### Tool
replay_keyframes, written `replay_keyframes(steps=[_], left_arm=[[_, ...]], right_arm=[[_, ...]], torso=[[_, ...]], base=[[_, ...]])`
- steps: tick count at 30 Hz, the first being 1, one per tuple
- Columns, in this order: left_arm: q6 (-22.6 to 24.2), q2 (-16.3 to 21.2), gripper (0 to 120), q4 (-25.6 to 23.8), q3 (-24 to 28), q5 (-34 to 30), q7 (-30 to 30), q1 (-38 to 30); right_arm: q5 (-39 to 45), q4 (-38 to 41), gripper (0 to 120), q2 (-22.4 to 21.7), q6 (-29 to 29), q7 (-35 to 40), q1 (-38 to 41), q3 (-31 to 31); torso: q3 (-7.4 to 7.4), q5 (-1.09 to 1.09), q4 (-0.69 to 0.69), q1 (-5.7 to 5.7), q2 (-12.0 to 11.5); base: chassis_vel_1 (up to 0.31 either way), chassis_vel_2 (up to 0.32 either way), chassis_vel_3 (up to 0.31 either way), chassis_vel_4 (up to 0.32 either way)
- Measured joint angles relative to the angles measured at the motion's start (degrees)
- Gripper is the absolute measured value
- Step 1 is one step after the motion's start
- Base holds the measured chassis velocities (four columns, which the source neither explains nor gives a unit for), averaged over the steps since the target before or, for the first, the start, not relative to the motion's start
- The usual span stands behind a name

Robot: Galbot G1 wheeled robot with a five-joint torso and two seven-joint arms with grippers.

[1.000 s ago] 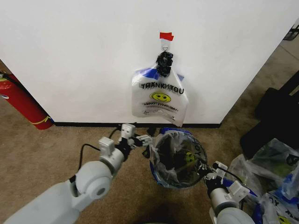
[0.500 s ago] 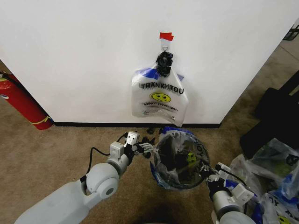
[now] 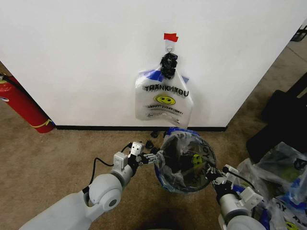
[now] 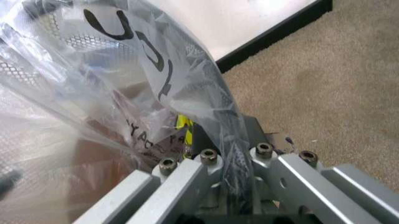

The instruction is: Pick up the garbage bag from the wall and place it over the trash bin.

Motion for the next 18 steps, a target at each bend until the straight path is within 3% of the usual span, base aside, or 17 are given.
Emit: replay_keyframes(steps=[3, 7, 13, 18], left_arm=[[-0.79, -0.01, 100, 0.96, -0.97, -0.07, 0.33, 0.43], [-3.35, -0.39, 100, 2.02, -6.32, -0.18, 0.34, 3.18], [-12.08, -1.31, 100, -0.12, -19.89, 1.78, 2.1, 15.38], [-16.3, -2.63, 100, -1.89, -26.69, 5.78, 3.97, 21.76]], right_arm=[[0.83, -0.05, 0, 0.09, -0.4, 0.43, 0.16, -0.11], [4.66, -0.08, 0, 0.15, -3.59, 3.18, 1.27, -0.14], [9.35, -1.81, 0, -1.14, -7.56, 5.87, 4.16, -0.19], [11.09, -3.75, 0, -1.74, -9.29, 5.87, 6.1, -0.58]], torso=[[0.0, -0.01, -0.01, 0.0, 0.0], [0.0, -0.01, -0.01, 0.0, 0.0], [0.0, -0.01, 0.0, 0.0, 0.0], [0.0, -0.01, 0.02, 0.0, 0.0]], base=[[0.0, 0.0, 0.0, 0.0], [0.0, 0.0, 0.0, 0.0], [0.0, 0.0, 0.0, 0.0], [0.0, 0.0, 0.0, 0.0]])
